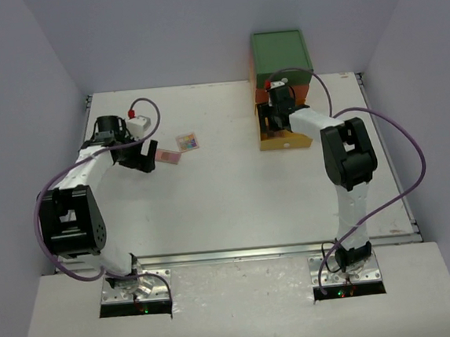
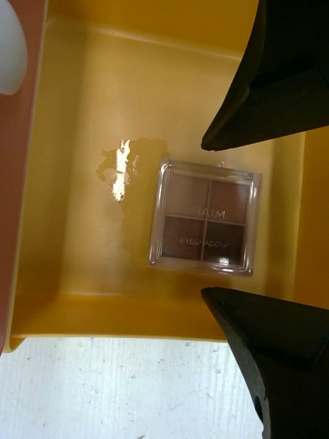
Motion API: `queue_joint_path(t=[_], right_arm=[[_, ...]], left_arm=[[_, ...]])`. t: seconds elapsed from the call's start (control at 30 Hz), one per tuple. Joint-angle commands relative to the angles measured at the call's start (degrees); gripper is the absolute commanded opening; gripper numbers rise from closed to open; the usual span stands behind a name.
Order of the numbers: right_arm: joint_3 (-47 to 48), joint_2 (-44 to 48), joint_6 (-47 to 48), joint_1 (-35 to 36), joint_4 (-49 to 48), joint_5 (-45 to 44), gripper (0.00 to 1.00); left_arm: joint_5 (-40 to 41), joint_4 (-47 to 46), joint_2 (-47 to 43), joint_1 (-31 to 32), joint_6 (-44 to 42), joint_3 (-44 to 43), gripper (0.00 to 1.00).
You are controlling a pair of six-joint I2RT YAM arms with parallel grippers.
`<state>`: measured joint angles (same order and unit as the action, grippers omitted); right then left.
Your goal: Organize the makeup
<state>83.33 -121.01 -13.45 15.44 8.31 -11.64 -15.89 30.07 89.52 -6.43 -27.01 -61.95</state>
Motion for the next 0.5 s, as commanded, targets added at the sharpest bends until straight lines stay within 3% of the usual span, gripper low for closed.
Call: queue_joint_path(t=[0.0,0.2,0.37,0.47], right_arm=[[2.5,1.1,0.9,-0.4,-0.2,0.8,0.82],[2.3,3.7,2.2,-0.4,1.2,2.4,0.88],[0.6,7.8,2.5,-0.3,1.6,4.8,0.88],[-0.6,10.9,2.3,-0.4,2.2,6.4,0.88]], left_arm=[[5.0,-1.8,2.7,4.6,-4.9,-3.5,1.0],[4.5,-4.8,9.0,4.9,-24.8,-10.0,0.98],[0.0,-5.2,11.8,4.9,-46.9,-8.9,1.0],[-0.9,-4.5,14.7,4.8,-54.8,-9.9,1.0]])
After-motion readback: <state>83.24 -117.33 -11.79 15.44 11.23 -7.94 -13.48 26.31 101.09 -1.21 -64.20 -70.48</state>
